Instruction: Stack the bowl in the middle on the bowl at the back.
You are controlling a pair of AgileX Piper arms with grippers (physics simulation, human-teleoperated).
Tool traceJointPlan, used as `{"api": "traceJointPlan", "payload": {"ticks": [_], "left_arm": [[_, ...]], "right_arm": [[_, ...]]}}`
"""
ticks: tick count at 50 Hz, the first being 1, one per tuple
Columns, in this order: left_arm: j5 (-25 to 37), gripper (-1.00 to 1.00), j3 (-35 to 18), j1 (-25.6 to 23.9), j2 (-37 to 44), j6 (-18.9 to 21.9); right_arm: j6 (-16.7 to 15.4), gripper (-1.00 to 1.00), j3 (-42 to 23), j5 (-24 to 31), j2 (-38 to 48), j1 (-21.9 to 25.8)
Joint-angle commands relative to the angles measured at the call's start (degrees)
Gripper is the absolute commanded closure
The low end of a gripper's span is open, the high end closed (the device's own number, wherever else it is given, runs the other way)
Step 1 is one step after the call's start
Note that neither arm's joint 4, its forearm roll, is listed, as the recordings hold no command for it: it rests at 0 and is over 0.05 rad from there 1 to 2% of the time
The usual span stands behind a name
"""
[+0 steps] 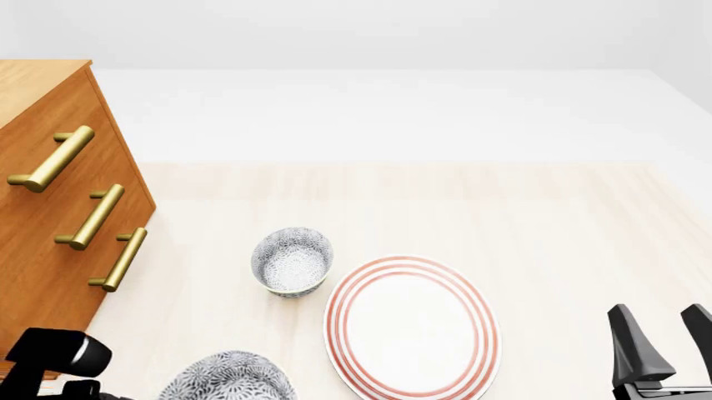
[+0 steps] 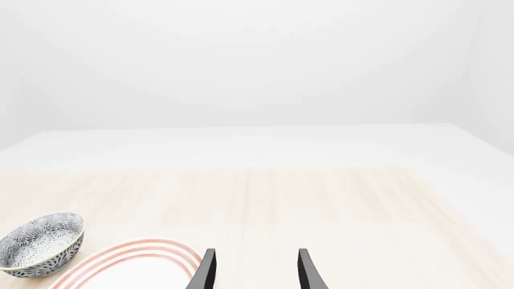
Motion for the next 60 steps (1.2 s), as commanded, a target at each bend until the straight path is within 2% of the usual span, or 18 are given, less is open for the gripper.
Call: {"api": "traceJointPlan", "payload": {"ticks": [1,18,29,37,38,60], "left_arm": [[-2.8,1.0,7.1,-2.9,-1.6,-2.6],[-8.2,1.0,11.0,-5.5,0.5,-4.4],[-14.5,1.0,15.4,-9.5,4.5,-7.0],[-15.8,1.0,15.6,-10.3,5.7,-7.2],[-15.9,-1.0,15.7,-10.4,5.8,-7.3],[-16.7,-1.0,15.8,-11.7,6.7,-7.6]], "right_arm": [[0.0,-1.0,0.0,0.0,0.0,0.0],[0.1,-1.0,-0.1,0.0,0.0,0.0],[0.1,-1.0,-0.1,0.0,0.0,0.0],[0.2,-1.0,0.0,-0.1,0.0,0.0],[0.2,-1.0,0.0,-0.1,0.0,0.0],[0.1,-1.0,0.0,-0.1,0.0,0.1]]}}
